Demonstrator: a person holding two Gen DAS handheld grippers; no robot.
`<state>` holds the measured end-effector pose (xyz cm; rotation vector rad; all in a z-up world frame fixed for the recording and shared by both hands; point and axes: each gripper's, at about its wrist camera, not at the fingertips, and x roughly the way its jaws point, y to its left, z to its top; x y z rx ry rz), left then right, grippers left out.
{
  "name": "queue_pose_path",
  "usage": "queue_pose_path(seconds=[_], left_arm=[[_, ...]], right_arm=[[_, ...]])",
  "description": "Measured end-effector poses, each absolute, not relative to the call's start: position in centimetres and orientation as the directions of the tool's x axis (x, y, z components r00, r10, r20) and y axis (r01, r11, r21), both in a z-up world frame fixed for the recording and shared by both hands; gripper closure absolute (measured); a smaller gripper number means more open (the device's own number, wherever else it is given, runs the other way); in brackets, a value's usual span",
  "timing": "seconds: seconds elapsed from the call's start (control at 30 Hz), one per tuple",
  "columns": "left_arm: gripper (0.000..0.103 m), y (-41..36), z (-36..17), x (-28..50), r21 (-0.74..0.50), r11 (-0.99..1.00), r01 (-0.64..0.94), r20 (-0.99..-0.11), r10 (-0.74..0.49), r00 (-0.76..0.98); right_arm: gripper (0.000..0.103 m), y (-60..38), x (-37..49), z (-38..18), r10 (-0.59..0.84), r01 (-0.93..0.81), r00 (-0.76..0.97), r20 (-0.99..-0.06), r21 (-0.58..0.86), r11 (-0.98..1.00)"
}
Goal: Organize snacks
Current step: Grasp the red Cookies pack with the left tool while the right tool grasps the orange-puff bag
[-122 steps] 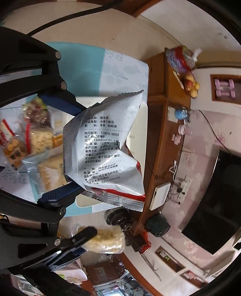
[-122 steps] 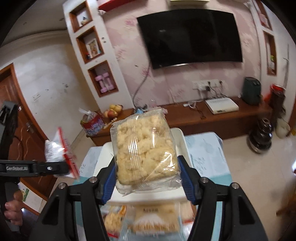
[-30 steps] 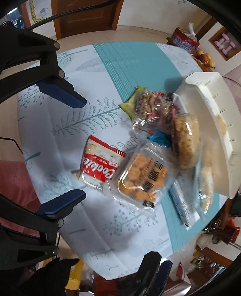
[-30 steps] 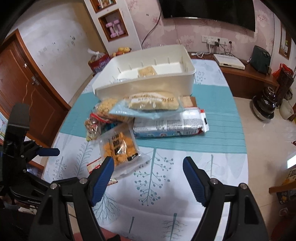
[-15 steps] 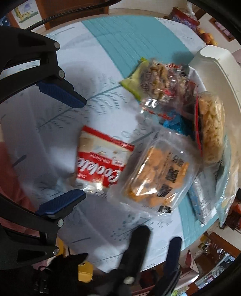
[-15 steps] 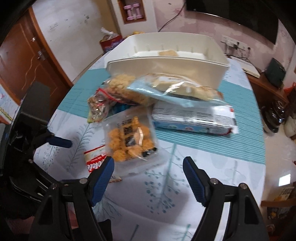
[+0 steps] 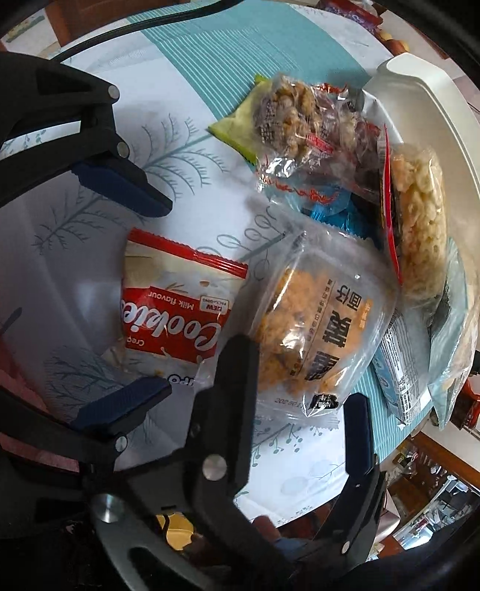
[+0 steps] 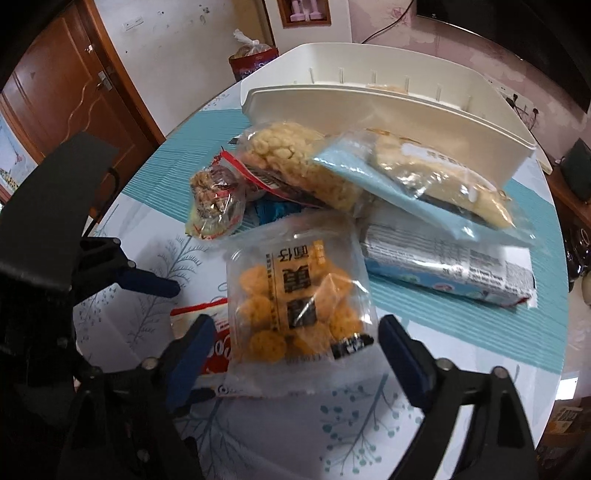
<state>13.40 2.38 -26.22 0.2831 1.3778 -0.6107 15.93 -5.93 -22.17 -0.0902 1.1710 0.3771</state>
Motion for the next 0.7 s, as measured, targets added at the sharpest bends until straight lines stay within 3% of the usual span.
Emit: queue_pose_path(seconds=[0.23,0.37,0.7], left_arm=[[0.021,2.2,-26.5,13.7,-0.166,0.802,0.573,-0.963,-0.257,0.08],[0.031,1.3,-26.2,14.3,-0.17,0.792,0.586,-0.959,-0.27,0.087],[0.048,0.9,-26.0,14.8,-0.192,0.787,0.586,-0.951,-0.296,0.086]], right_arm=[[0.007,-5.7,17.2,-23.6,0.226,-0.312,0.311,-0.923,0.126,0.942],[0.008,-6.0,17.8,-24.1,0.25,-0.28,0.298,-0.921,0.165,0.945],[0.02,-7.4,17.4,-23.3,0.305,-0.262,0.285,-0.909,0.233,0.937]])
